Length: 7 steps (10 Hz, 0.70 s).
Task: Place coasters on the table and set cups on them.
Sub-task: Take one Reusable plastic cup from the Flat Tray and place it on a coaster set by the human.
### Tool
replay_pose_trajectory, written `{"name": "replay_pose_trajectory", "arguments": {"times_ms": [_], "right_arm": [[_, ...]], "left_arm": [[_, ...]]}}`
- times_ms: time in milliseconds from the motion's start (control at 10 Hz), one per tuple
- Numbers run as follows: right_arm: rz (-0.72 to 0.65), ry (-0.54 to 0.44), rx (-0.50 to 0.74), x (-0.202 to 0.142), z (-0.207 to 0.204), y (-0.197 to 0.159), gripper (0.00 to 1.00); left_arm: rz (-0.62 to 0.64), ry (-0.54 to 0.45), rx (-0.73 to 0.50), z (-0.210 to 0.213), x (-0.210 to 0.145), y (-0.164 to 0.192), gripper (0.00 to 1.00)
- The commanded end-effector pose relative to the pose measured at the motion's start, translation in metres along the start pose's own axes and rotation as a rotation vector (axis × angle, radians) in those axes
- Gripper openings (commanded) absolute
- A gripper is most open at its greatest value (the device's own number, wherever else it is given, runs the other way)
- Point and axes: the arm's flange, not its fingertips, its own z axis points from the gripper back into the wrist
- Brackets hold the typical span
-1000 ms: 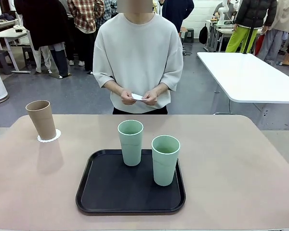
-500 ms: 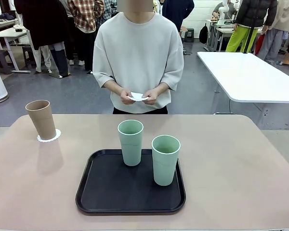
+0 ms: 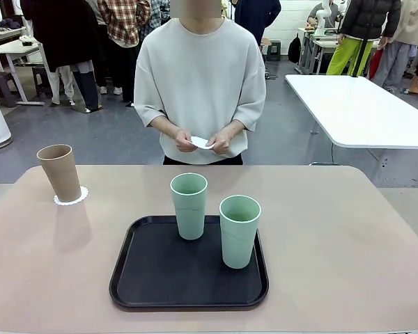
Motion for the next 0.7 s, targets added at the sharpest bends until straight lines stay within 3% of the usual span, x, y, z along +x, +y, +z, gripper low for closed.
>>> {"name": "replay_pose_trajectory", "arguments": {"times_ms": [0, 600], "right_arm": [[0.020, -0.007, 0.023, 0.0020, -0.0004, 0.0002, 1.00], [0.020, -0.007, 0.023, 0.0020, -0.0004, 0.0002, 1.00]], "left_arm": [[-0.006, -0.006, -0.001, 0.0013, -0.0010, -0.0023, 1.00], [-0.006, -0.006, -0.001, 0.0013, -0.0010, -0.0023, 1.00]]}}
